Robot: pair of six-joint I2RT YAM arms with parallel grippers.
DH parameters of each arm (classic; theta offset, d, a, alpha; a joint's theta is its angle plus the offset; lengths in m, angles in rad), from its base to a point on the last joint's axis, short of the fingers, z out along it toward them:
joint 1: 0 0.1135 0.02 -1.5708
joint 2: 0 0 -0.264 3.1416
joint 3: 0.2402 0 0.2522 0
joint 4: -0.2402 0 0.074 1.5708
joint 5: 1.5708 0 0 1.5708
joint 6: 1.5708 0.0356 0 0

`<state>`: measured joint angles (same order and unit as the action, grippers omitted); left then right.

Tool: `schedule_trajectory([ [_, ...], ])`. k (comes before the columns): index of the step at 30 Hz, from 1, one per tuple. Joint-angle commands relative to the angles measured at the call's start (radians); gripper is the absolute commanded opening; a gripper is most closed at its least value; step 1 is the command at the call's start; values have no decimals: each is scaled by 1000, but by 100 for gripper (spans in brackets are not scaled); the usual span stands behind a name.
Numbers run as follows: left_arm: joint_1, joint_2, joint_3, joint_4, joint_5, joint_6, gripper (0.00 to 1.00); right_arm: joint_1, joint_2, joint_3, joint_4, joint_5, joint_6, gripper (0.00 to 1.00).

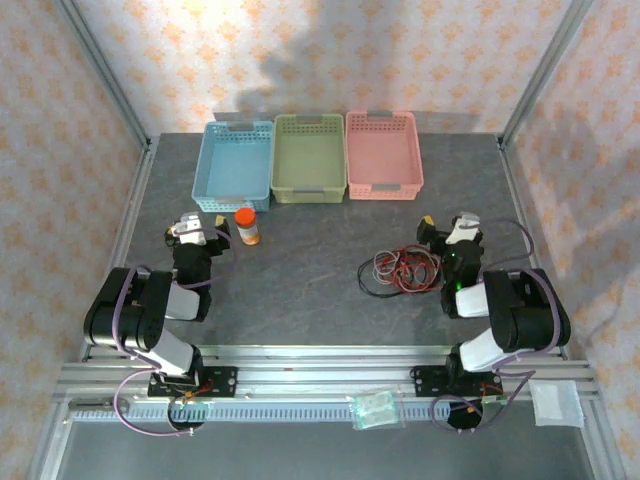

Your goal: Untangle the cables

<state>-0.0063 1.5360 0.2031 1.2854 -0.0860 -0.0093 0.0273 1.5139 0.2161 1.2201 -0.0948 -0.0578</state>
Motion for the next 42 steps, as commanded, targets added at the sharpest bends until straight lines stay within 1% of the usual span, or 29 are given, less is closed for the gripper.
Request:
schedule_trajectory([
  [1,-4,0,10,40,-3,-4,100,-1,-1,6,20,-7,-9,100],
  [6,-4,0,10,40,-3,-5,100,-5,1,8,18,-15,-6,100],
  [9,0,0,11,37,-4,-12,100,-5,2,24,-9,44,17,100],
  [18,2,0,7,46,-26,-19,100,2,0,19,-3,61,11,100],
  [20,2,-2,-16,90,-28,-20,100,8,0,17,2,77,9,100],
  [24,-11,-24,-124,287,-7,6,100,16,-22,-6,27,75,1,99],
  [26,-35,-45,-168,354,-37,23,100,25,-49,-23,38,80,-9,100],
  [28,-70,-82,-191,364,-73,51,100,28,-92,-23,4,80,-13,100],
  [30,-112,-145,-187,294,-115,83,100,29,-146,-3,-81,102,5,100],
  [32,-145,-215,-166,176,-158,90,100,28,-203,13,-170,120,31,100],
  [34,-157,-277,-149,65,-158,83,99,28,-260,13,-212,122,47,100],
  [35,-164,-302,-145,47,-184,80,99,28,-294,16,-243,127,61,100],
  [37,-195,-369,-126,-28,-282,60,99,28,-357,52,-348,153,107,100],
  [38,-208,-420,-94,-142,-325,28,99,28,-386,82,-430,177,145,100],
  [40,-210,-503,-6,-397,-368,-71,99,27,-415,154,-590,254,245,100],
  [41,-210,-534,30,-492,-380,-125,99,22,-420,198,-681,295,300,100],
  [42,-210,-557,53,-553,-392,-169,99,18,-422,231,-752,310,344,100],
])
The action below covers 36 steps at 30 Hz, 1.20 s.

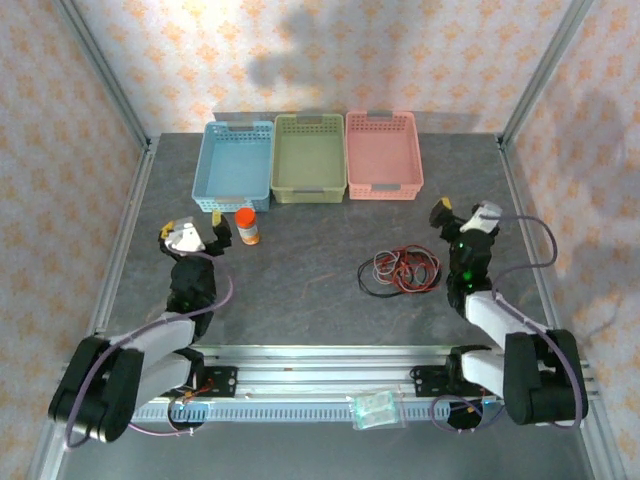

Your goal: Untangle the cables

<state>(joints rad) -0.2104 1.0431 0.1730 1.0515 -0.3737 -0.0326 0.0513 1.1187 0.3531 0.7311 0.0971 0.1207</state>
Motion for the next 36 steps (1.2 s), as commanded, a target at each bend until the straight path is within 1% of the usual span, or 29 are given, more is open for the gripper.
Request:
schedule_trajectory([
  [1,-6,-92,109,-405,-122,-209,99,-12,-25,131,-338,127,210,100],
  [2,-6,-116,136,-487,-121,-256,99,-17,-24,161,-388,103,226,100],
  [4,-6,-147,186,-620,-111,-331,100,-18,-27,189,-435,56,239,100],
  [7,-7,-159,275,-851,-131,-464,99,-19,-43,207,-490,6,297,100],
  [8,-6,-157,301,-908,-127,-488,99,-19,-47,211,-512,-11,328,100],
  [10,-6,-158,330,-970,-87,-518,99,-20,-55,222,-564,-44,390,100],
  [13,-6,-181,331,-970,45,-510,99,-20,-54,234,-609,-165,349,100],
  [16,-19,-204,332,-975,120,-533,99,-17,-28,268,-703,-269,299,99],
  [19,-55,-206,364,-1016,164,-538,99,12,-16,282,-775,-275,269,95],
  [22,-127,-200,401,-1060,154,-527,99,50,-2,290,-837,-277,248,94],
  [25,-225,-176,445,-1099,124,-521,99,87,9,299,-893,-277,240,93],
  [29,-386,-120,502,-1146,16,-530,99,131,1,299,-943,-277,241,90],
  [32,-486,-62,532,-1151,-12,-547,99,159,-1,307,-1008,-254,237,84],
  [34,-558,-19,545,-1133,-30,-582,99,172,0,307,-1053,-217,249,77],
  [36,-621,31,560,-1105,-30,-584,99,173,1,312,-1098,-188,269,70],
])
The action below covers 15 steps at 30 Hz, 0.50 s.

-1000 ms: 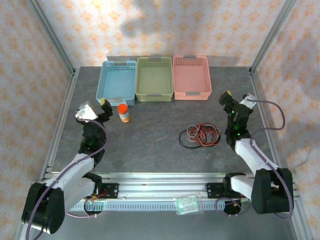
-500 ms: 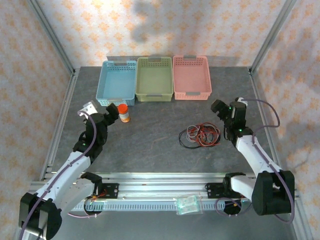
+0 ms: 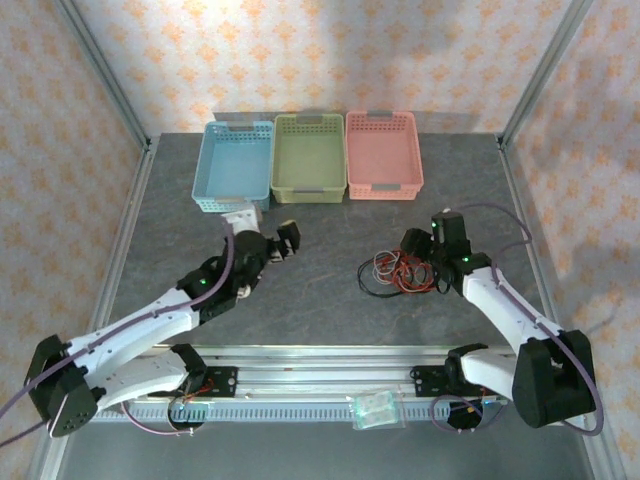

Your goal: Untangle the cables

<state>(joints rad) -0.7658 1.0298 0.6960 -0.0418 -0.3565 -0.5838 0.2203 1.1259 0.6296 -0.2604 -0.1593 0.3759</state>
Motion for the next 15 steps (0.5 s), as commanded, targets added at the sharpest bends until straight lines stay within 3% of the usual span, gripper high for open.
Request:
schedule_trajectory([
  [1,-93,77,46,7,-40,-30,99,5,-3,43,-136,84,26,70],
  [10,-275,360,144,207,78,80,99,6,7,131,-340,299,268,75],
  [15,-308,476,206,297,158,138,99,2,8,109,-354,277,371,82],
])
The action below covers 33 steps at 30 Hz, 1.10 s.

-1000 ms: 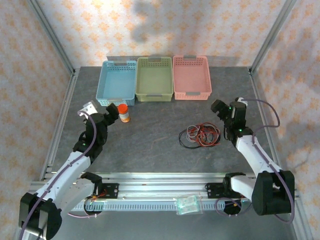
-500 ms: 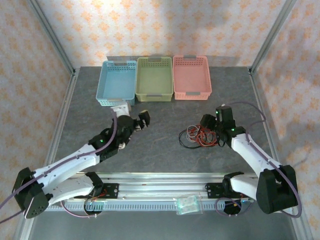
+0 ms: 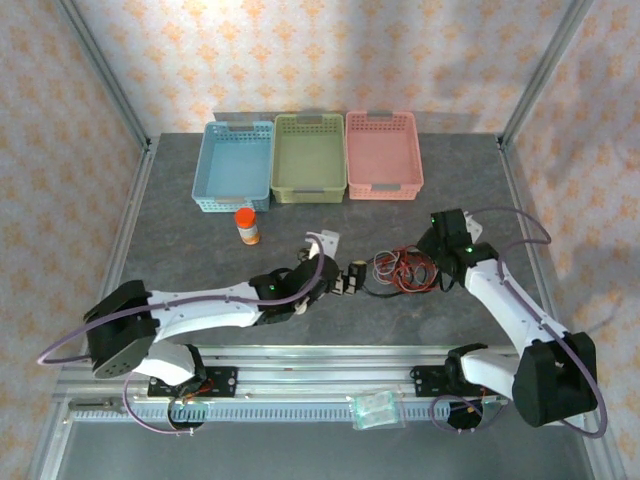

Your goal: Untangle the cables

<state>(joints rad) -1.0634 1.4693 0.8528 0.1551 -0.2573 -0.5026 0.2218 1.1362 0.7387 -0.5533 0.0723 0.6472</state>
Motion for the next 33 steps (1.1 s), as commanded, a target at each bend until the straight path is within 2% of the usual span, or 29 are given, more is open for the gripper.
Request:
schedule_trajectory([
  [1,-12,60,63,121,85,68,99,-3,-10,-7,-55,30,114,82],
  [6,-19,172,131,184,152,114,99,-34,-51,-31,-20,-45,172,84],
  [10,-18,242,175,201,189,131,99,-70,-59,-62,-1,-120,201,81],
  [20,-18,304,175,236,209,96,99,-109,-35,-106,91,-268,195,74],
  [24,-19,305,174,223,199,97,99,-109,-15,-110,121,-320,198,69],
  [28,-19,307,180,209,182,99,99,-108,-9,-108,117,-316,192,63],
  [33,-18,322,199,182,148,89,99,-108,-19,-108,110,-304,187,49],
])
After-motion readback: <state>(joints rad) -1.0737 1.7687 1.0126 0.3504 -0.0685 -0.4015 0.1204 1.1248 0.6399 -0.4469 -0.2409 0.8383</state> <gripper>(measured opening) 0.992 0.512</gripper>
